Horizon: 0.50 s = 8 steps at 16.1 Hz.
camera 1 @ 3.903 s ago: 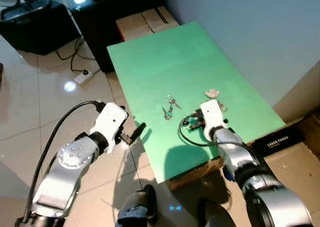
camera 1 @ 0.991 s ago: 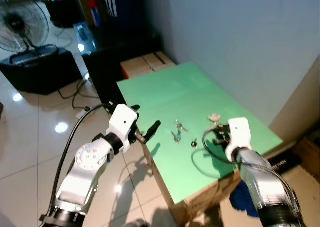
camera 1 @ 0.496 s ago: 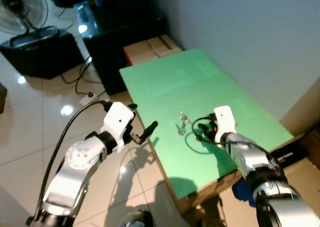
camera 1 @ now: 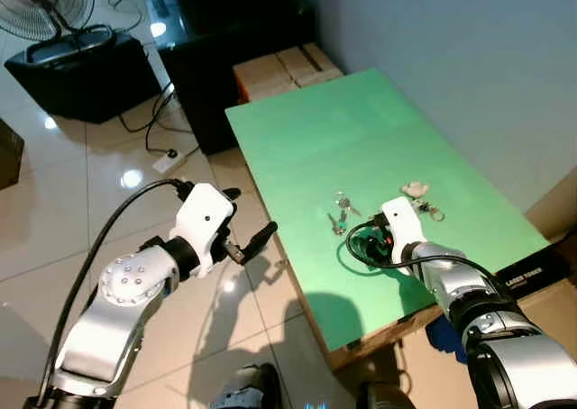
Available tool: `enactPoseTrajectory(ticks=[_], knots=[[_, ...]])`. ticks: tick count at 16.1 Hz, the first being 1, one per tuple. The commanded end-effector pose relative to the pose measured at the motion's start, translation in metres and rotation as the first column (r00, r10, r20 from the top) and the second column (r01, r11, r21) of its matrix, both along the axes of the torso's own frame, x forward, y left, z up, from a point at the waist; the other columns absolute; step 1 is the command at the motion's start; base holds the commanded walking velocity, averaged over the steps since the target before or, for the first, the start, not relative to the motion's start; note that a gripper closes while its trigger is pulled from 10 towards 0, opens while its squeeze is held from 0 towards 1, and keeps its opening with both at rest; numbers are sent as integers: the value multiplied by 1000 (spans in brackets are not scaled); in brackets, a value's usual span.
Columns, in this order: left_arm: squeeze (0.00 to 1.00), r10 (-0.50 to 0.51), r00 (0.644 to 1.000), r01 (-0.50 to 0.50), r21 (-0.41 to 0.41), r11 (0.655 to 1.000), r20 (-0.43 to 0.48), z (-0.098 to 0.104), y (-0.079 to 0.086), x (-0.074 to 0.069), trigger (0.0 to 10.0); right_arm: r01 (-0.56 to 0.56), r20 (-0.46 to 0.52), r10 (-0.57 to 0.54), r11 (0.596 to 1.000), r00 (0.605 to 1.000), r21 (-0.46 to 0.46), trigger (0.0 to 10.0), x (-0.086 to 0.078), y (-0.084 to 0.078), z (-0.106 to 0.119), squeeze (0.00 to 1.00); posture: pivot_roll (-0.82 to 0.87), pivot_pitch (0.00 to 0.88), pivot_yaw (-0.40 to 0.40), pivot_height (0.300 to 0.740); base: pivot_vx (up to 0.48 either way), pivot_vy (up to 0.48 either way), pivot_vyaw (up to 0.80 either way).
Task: Hang keys on a hook
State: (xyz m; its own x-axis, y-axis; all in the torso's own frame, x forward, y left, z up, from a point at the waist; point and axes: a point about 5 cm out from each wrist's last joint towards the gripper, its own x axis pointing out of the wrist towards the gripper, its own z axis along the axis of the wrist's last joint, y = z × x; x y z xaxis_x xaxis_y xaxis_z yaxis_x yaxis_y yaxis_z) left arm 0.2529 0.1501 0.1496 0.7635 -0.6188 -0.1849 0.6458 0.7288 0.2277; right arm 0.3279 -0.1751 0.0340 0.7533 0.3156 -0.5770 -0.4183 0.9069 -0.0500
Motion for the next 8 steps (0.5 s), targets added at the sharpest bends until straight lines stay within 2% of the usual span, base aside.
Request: enactPoseTrajectory(ticks=[1, 5, 6, 7, 8], knots=[[0, 1, 1000, -1, -2, 1000, -14, 1, 3, -3, 10000, -28, -4, 28, 999, 1000, -15, 10000, 0, 1, 0, 1000, 105, 212, 112, 740, 0, 0, 0], [0, -39, 997, 37, -34, 999, -61, 5, 3, -15, 10000, -11, 16, 12, 999, 1000, -41, 10000, 0, -1, -1, 1000, 140, 226, 120, 740, 0, 0, 0], [0, -32, 997, 31, -29, 999, -65, 6, 5, -16, 10000, -2, 28, 3, 999, 1000, -39, 10000, 1, -3, 0, 882, 154, 222, 122, 740, 0, 0, 0], [0, -23, 997, 22, -18, 1000, -69, 6, 8, -18, 10000, -3, 31, 4, 999, 1000, -35, 10000, 1, -2, 0, 0, 157, 216, 122, 740, 0, 0, 0], [0, -18, 998, 17, -12, 1000, -68, 6, 9, -20, 10000, -14, 25, 14, 1000, 1000, -26, 10000, 1, -1, -1, 0, 162, 208, 124, 740, 0, 0, 0]])
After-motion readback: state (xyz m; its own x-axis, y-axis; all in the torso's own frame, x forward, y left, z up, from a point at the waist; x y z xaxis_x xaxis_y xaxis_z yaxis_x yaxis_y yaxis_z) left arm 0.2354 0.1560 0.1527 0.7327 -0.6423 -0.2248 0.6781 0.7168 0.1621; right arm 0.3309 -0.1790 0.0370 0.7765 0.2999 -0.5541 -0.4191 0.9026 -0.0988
